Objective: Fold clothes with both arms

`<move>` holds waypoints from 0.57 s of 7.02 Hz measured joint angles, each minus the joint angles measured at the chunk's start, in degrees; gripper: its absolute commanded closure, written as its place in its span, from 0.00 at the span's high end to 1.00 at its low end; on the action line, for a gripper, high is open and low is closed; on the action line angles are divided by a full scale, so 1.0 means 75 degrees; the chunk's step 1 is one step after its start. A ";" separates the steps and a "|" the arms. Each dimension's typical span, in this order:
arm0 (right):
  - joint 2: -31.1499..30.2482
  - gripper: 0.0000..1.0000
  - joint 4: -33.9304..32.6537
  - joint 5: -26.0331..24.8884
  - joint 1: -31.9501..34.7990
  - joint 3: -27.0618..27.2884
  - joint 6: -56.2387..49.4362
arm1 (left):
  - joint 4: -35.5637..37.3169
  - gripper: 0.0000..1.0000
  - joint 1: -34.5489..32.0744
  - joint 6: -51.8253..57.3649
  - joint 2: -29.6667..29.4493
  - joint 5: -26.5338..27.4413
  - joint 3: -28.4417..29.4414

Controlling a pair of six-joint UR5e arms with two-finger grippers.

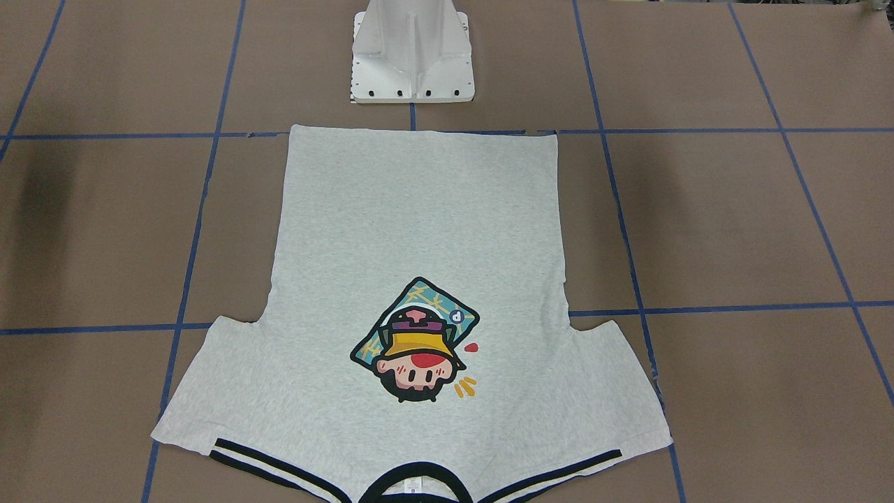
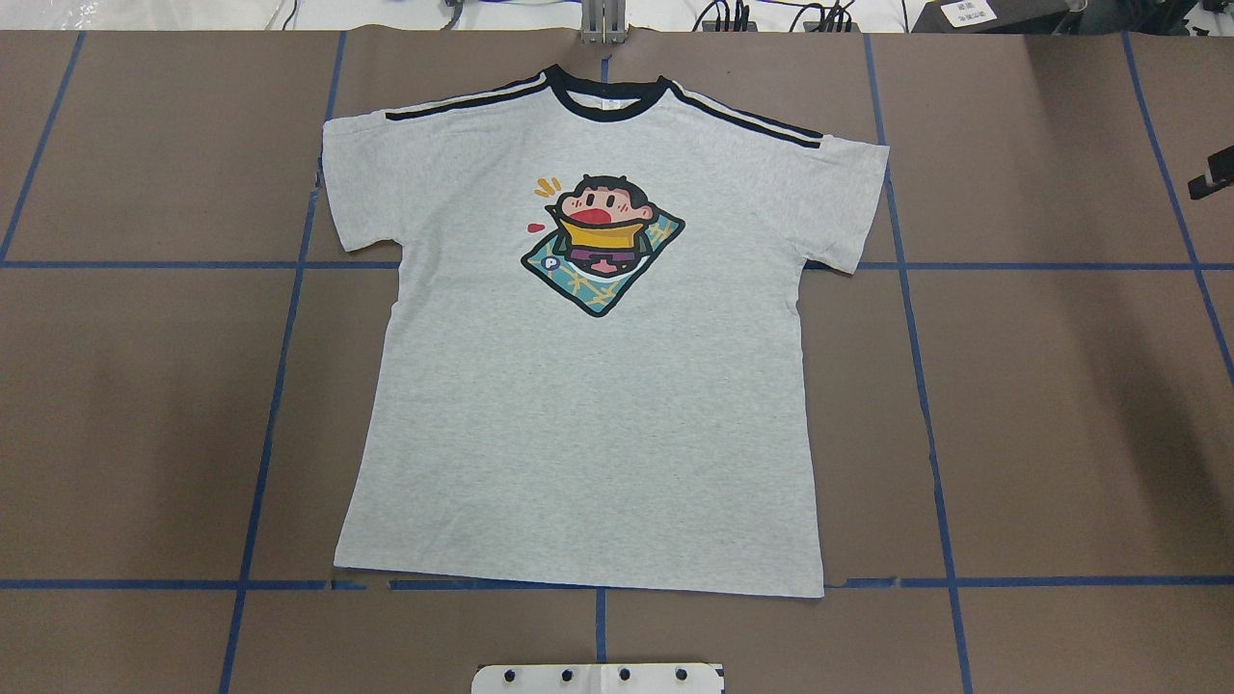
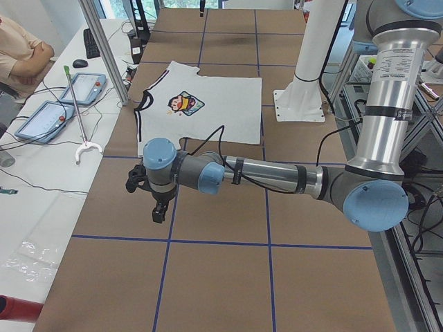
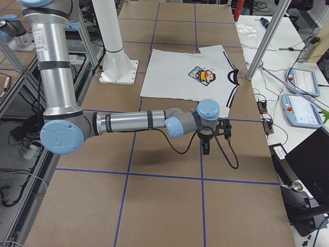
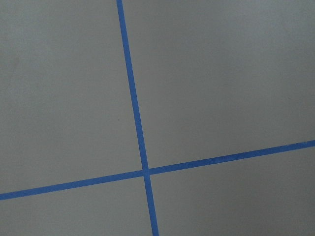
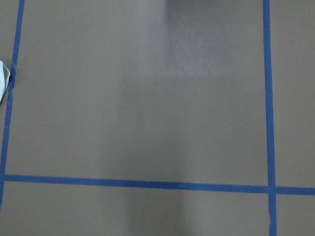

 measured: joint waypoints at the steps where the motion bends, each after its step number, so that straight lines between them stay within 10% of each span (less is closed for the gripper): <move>1: 0.0639 1.00 0.0385 -0.0564 -0.0430 -0.0462 0.0731 | -0.0023 1.00 0.0001 -0.0003 0.0023 -0.0103 -0.0087; 4: 0.2091 1.00 0.2466 -0.2379 -0.1845 -0.2017 0.3716 | -0.0158 1.00 0.0001 -0.0002 0.0233 -0.0215 -0.0728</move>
